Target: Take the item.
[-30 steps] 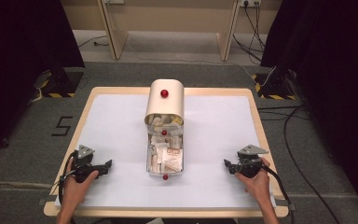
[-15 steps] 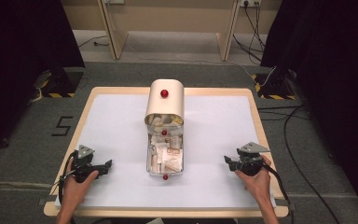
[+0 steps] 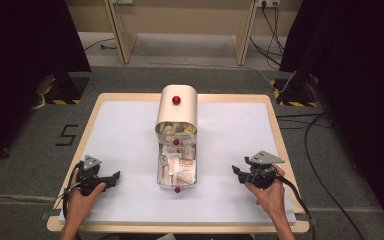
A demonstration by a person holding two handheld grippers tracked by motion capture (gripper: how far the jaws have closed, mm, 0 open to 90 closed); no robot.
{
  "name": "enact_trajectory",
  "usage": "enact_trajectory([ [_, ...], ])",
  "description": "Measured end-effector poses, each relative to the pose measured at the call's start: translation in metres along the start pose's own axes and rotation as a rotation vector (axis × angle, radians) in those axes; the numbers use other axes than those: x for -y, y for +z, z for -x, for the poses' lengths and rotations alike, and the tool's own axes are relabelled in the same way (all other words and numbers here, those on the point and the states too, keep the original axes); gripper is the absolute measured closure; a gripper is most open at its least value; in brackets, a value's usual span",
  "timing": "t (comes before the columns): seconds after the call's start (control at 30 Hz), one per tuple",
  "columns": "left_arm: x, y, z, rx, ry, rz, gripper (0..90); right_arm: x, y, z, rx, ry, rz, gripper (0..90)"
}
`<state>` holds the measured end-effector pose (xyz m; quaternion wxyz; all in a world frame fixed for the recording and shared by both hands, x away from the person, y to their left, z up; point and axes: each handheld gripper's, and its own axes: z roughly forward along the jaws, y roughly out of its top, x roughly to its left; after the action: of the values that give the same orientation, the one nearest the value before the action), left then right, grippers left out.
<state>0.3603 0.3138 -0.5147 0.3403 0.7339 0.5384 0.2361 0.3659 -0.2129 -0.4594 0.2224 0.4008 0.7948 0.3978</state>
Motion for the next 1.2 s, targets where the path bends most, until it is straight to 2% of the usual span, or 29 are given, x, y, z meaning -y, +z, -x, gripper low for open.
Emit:
enact_trajectory([
  [0.07,0.0,0.0,0.0,0.0,-0.002,0.001,11.2,-0.003,0.0,-0.004,-0.017,0.003,0.01,41.0],
  [0.3,0.0,0.0,0.0,0.0,-0.002,0.002,11.3,-0.014,0.0,-0.027,-0.064,-0.052,0.019,42.1],
  [0.5,0.0,0.0,0.0,0.0,0.0,0.0,11.3,-0.02,-0.001,-0.041,-0.105,-0.071,0.038,44.4],
  [0.6,0.0,0.0,0.0,0.0,0.0,0.001,11.3,-0.024,0.0,-0.051,-0.123,-0.096,0.039,45.8],
  [0.67,0.0,0.0,0.0,0.0,0.0,0.001,11.3,-0.025,0.0,-0.054,-0.144,-0.084,0.051,47.0],
  [0.83,0.0,0.0,0.0,0.0,0.0,0.001,11.3,-0.03,0.0,-0.064,-0.169,-0.105,0.056,48.1],
  [0.9,0.0,0.0,0.0,0.0,0.0,0.001,11.3,-0.032,0.001,-0.068,-0.2,-0.095,0.069,49.2],
  [1.0,0.0,0.0,0.0,0.0,0.0,0.0,11.3,-0.036,0.0,-0.074,-0.214,-0.11,0.076,50.4],
  [1.07,0.0,0.0,0.0,0.0,0.0,0.0,11.3,-0.037,0.0,-0.077,-0.237,-0.101,0.088,51.4],
  [1.2,0.0,0.0,0.0,0.0,0.0,0.0,11.3,-0.042,0.0,-0.083,-0.25,-0.123,0.094,52.6],
])
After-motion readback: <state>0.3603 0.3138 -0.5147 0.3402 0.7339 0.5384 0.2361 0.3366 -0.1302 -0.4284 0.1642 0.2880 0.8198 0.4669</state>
